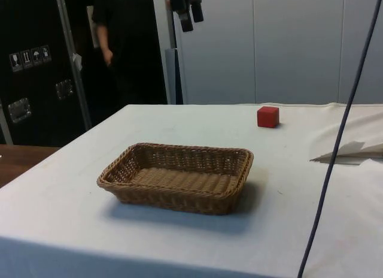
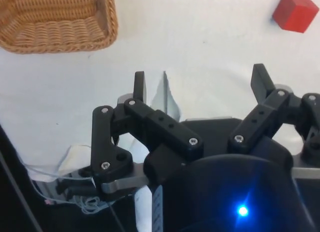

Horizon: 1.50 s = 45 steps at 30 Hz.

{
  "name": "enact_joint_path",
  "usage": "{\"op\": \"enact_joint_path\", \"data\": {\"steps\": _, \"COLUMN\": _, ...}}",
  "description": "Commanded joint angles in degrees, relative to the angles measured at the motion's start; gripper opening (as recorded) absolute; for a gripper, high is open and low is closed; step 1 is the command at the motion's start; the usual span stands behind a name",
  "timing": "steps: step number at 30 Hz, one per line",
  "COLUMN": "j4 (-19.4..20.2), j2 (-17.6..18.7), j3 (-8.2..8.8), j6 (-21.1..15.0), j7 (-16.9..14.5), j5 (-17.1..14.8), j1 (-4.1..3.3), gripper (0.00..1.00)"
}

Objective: Pick up the cube and place it into the basket.

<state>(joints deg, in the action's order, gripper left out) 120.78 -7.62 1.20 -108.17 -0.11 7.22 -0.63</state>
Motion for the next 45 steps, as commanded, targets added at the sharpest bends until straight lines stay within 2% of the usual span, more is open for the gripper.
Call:
{"op": "enact_joint_path", "data": {"steps": 1, "j4": 1.3, "j2": -0.9, "j3": 0.23, "j6": -1.0, "j7": -0.1, "j5": 0.7, "j1": 0.17, "gripper": 1.0}}
{"op": "enact_joint_path", "data": {"steps": 3, "j4": 1.0, "j2": -0.6, "j3": 0.29, "j6": -0.2, "j7": -0.1, "j5": 0.5, "j1": 0.06, "gripper": 1.0}}
{"op": "enact_joint_path", "data": {"steps": 4, "j4": 2.9, "j2": -1.7, "j3": 0.8, "j6": -1.7, "j7": -0.5, "j5": 1.3, "j1": 0.29, "gripper": 1.0}}
{"op": "enact_joint_path", "data": {"steps": 11, "j4": 6.7, "j2": -3.4, "j3": 2.46, "j6": -3.6, "j7": -1.4, "j5": 2.4, "j1": 0.34, "gripper": 1.0}}
{"op": "enact_joint_path", "data": {"steps": 12, "j4": 6.0, "j2": -2.8, "j3": 2.41, "j6": -2.6, "j7": -1.1, "j5": 2.1, "j1": 0.11, "gripper": 1.0}}
{"op": "enact_joint_path", "data": {"steps": 13, "j4": 7.7, "j2": -3.9, "j3": 2.98, "j6": -4.2, "j7": -1.7, "j5": 2.7, "j1": 0.34, "gripper": 1.0}}
{"op": "enact_joint_path", "data": {"steps": 20, "j4": 12.7, "j2": -6.3, "j3": 4.81, "j6": -7.8, "j7": -2.2, "j5": 4.0, "j1": 0.46, "gripper": 1.0}}
{"op": "enact_joint_path", "data": {"steps": 21, "j4": 12.2, "j2": -5.8, "j3": 4.81, "j6": -6.9, "j7": -2.1, "j5": 3.6, "j1": 0.29, "gripper": 1.0}}
{"op": "enact_joint_path", "data": {"steps": 22, "j4": 13.4, "j2": -6.6, "j3": 5.04, "j6": -8.4, "j7": -2.2, "j5": 4.1, "j1": 0.52, "gripper": 1.0}}
{"op": "enact_joint_path", "data": {"steps": 28, "j4": 18.0, "j2": -8.8, "j3": 6.7, "j6": -12.4, "j7": -2.6, "j5": 5.1, "j1": 0.63, "gripper": 1.0}}
{"op": "enact_joint_path", "data": {"steps": 29, "j4": 17.0, "j2": -8.1, "j3": 6.53, "j6": -11.1, "j7": -2.3, "j5": 4.6, "j1": 0.34, "gripper": 1.0}}
{"op": "enact_joint_path", "data": {"steps": 30, "j4": 18.6, "j2": -9.1, "j3": 6.99, "j6": -12.9, "j7": -2.6, "j5": 5.2, "j1": 0.63, "gripper": 1.0}}
{"op": "enact_joint_path", "data": {"steps": 36, "j4": 22.7, "j2": -10.8, "j3": 8.82, "j6": -16.7, "j7": -3.0, "j5": 6.2, "j1": 0.69, "gripper": 1.0}}
{"op": "enact_joint_path", "data": {"steps": 37, "j4": 21.9, "j2": -10.3, "j3": 8.65, "j6": -15.6, "j7": -2.8, "j5": 5.7, "j1": 0.4, "gripper": 1.0}}
{"op": "enact_joint_path", "data": {"steps": 38, "j4": 23.2, "j2": -11.1, "j3": 9.11, "j6": -17.2, "j7": -3.0, "j5": 6.3, "j1": 0.74, "gripper": 1.0}}
{"op": "enact_joint_path", "data": {"steps": 41, "j4": 25.2, "j2": -11.7, "j3": 10.31, "j6": -19.4, "j7": -3.3, "j5": 7.0, "j1": 0.8, "gripper": 1.0}}
{"op": "enact_joint_path", "data": {"steps": 42, "j4": 24.5, "j2": -11.2, "j3": 10.14, "j6": -18.3, "j7": -3.1, "j5": 6.5, "j1": 0.52, "gripper": 1.0}}
{"op": "enact_joint_path", "data": {"steps": 43, "j4": 25.6, "j2": -11.8, "j3": 10.66, "j6": -19.9, "j7": -3.4, "j5": 7.1, "j1": 0.86, "gripper": 1.0}}
{"op": "enact_joint_path", "data": {"steps": 45, "j4": 26.6, "j2": -12.0, "j3": 11.4, "j6": -21.1, "j7": -3.7, "j5": 7.4, "j1": 0.92, "gripper": 1.0}}
